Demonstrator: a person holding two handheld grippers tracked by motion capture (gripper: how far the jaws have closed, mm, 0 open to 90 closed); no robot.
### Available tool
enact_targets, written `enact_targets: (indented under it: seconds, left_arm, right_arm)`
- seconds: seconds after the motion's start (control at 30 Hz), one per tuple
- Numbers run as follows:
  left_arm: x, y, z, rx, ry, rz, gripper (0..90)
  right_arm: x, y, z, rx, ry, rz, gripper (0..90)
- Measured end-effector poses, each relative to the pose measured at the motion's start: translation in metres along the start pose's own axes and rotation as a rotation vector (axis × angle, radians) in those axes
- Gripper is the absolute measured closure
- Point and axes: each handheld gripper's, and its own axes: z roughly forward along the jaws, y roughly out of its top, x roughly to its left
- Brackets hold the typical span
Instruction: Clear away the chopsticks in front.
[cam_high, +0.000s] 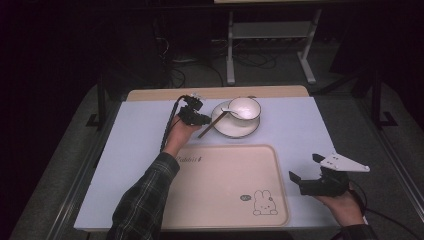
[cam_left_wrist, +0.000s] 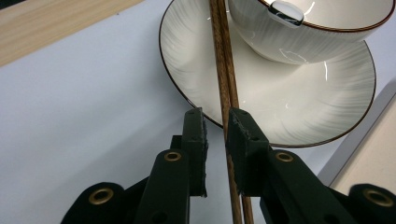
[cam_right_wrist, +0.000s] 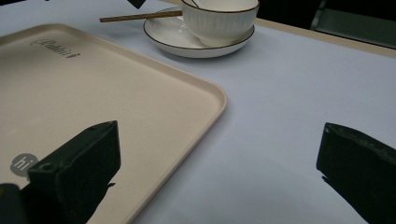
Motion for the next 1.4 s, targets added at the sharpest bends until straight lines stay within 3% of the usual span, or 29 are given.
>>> enact_targets:
  seconds: [0.33, 0.97, 1.2, 1.4]
  left_arm:
    - [-0.004, -0.002, 0.009, 0.027, -0.003, 0.013, 76.6]
    - [0.0, -0.012, 0.017, 0.056, 0.006, -0.008, 83.1]
    - [0.002, -0.014, 0.014, 0.046, 0.023, -0.017, 84.6]
    - [0.007, -0.02, -0.002, 0.038, 0.028, -0.018, 84.9]
  right_arm:
    - [-0.001, -0.001, -0.001, 0.0, -0.001, 0.002, 0.0]
    - [-0.001, -0.001, -0.001, 0.004, -0.004, 0.0, 0.0]
    - [-0.002, -0.001, -0.001, 0.003, -0.006, 0.002, 0.0]
    - [-0.002, -0.001, -0.001, 0.003, -0.007, 0.003, 0.0]
